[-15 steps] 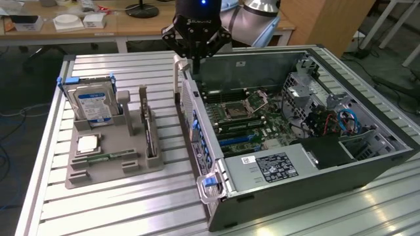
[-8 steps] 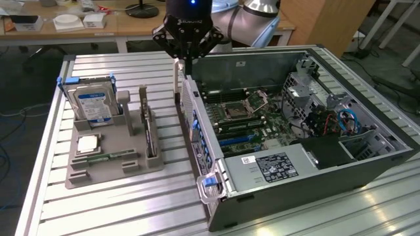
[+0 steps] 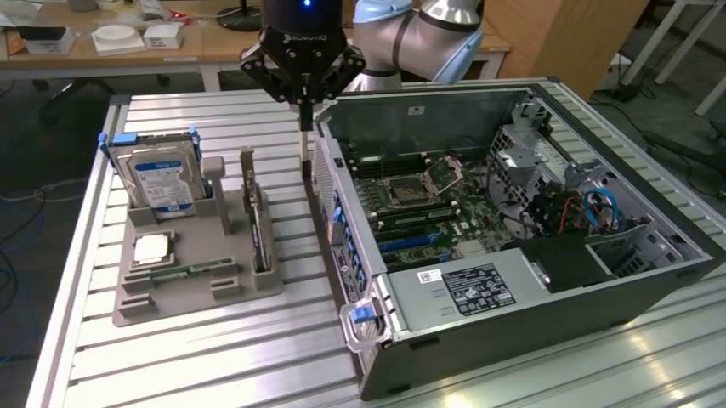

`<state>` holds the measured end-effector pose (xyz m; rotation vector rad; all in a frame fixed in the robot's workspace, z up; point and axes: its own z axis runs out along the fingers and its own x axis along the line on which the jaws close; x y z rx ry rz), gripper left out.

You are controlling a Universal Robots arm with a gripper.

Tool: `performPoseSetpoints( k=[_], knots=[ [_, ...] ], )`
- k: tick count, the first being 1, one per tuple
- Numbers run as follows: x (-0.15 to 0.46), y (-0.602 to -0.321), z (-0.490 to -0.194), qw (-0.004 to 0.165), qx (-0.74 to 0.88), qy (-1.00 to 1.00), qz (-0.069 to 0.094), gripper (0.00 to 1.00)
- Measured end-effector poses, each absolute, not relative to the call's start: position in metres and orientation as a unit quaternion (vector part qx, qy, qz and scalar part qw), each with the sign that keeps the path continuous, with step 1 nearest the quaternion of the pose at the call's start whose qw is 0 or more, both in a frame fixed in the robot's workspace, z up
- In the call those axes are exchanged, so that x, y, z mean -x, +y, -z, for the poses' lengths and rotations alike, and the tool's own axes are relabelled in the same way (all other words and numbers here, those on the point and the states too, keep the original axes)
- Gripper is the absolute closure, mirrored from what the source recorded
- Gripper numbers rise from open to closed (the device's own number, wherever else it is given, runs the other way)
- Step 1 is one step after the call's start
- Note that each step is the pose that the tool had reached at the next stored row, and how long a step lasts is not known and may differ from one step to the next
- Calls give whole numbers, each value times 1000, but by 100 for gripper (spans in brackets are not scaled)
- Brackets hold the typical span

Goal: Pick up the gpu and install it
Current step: 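Reach for the gpu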

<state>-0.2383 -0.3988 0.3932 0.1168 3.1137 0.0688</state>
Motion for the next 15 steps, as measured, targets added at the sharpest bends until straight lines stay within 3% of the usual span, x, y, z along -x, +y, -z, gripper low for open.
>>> performPoseSetpoints(
  k=[15],
  knots=[
    [280,-399,-393,12,-37,999,-22,90]
  ],
)
